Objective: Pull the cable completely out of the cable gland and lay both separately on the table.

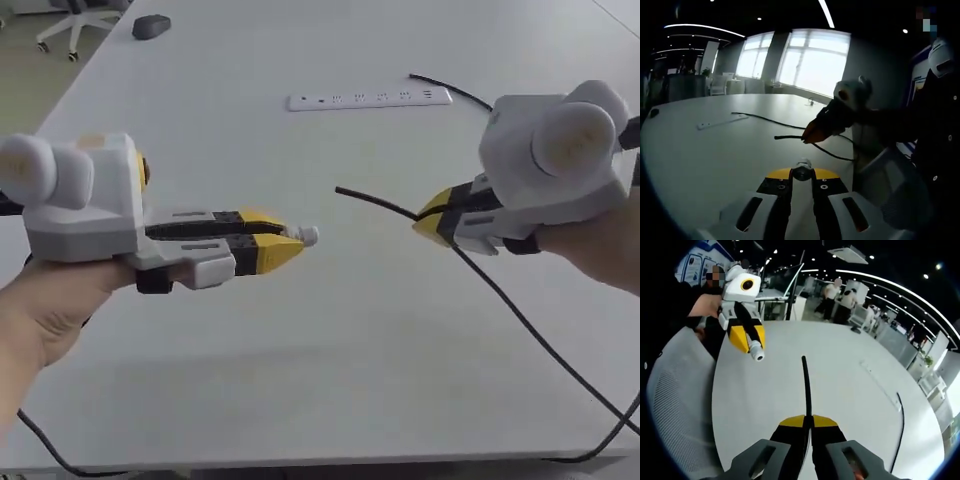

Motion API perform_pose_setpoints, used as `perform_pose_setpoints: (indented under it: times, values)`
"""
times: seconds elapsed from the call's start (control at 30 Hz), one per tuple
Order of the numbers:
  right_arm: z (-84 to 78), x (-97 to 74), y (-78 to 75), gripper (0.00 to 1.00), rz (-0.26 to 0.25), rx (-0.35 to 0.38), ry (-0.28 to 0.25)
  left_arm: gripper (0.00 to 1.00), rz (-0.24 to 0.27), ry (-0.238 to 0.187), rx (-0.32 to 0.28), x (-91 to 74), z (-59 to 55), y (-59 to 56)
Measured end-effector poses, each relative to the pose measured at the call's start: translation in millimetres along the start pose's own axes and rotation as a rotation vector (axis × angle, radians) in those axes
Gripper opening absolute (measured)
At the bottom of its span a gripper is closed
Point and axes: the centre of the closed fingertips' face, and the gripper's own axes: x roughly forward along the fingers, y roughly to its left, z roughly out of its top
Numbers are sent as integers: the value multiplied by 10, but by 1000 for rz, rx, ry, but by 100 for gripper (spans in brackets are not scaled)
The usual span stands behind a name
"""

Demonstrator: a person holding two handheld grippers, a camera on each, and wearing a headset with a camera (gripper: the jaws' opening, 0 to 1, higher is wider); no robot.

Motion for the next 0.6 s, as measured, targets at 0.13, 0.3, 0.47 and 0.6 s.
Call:
perform_pose_setpoints:
  times: [0.13, 0.3, 0.47, 0.6]
  values:
    - [149, 119, -85, 0, -19, 18, -14, 15, 6, -8, -10, -24, -22, 4]
    - [362, 272, -124, 0, -14, 73, -60, 15, 6, -1, -11, -56, -77, -9]
    - [500, 457, -66, 0, 10, 76, -69, 15, 16, -7, -22, -118, -114, 40]
    - [557, 595, -13, 0, 33, 86, -67, 15, 18, -8, -28, -142, -137, 58]
